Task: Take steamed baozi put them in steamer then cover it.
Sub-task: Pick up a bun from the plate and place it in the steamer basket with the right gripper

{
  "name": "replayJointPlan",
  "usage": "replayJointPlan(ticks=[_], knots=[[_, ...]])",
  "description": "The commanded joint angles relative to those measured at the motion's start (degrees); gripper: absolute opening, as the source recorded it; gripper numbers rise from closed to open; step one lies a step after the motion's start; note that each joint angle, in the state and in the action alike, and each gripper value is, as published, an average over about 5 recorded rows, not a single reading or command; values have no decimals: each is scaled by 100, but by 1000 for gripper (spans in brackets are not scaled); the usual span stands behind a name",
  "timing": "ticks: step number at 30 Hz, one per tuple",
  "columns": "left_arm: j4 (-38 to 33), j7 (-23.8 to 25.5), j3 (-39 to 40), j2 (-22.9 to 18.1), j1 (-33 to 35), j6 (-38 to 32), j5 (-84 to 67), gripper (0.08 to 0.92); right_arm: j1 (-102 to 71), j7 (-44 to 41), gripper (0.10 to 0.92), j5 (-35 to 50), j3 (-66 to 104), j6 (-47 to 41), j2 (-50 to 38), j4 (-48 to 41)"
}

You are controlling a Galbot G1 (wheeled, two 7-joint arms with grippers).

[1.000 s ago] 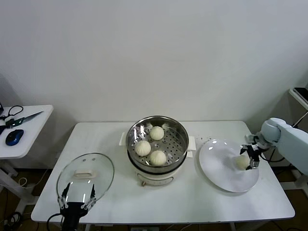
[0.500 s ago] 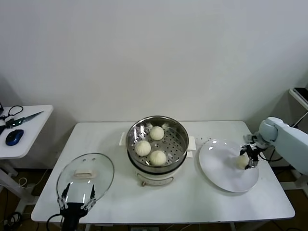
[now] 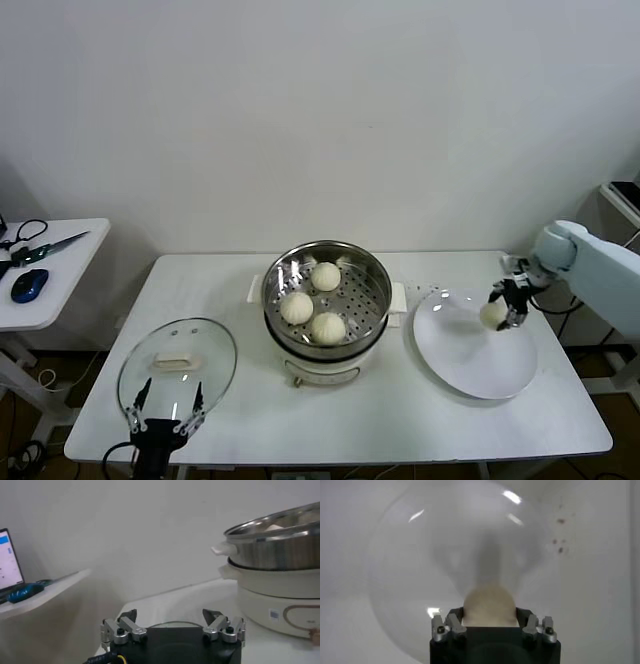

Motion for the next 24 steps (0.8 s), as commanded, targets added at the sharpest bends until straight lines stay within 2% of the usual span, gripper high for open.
replayJointPlan(ticks=[1,11,18,24], knots=[[-44,6,90,54,20,8,-1,823,2061,107,689,1819,-1682,-605,328,656],[-126,93,367,223,-9,20,21,823,3942,560,693,4152,-3586,-1262,1488,1639],[-148,104,511,211,7,-11,67,823,3979,963,694,4631,-3862,-1562,1919,2205],[-146,111,558,199,-50,11,123,823,3662,1095,690,4658,-4001,-1642,2492,2134]])
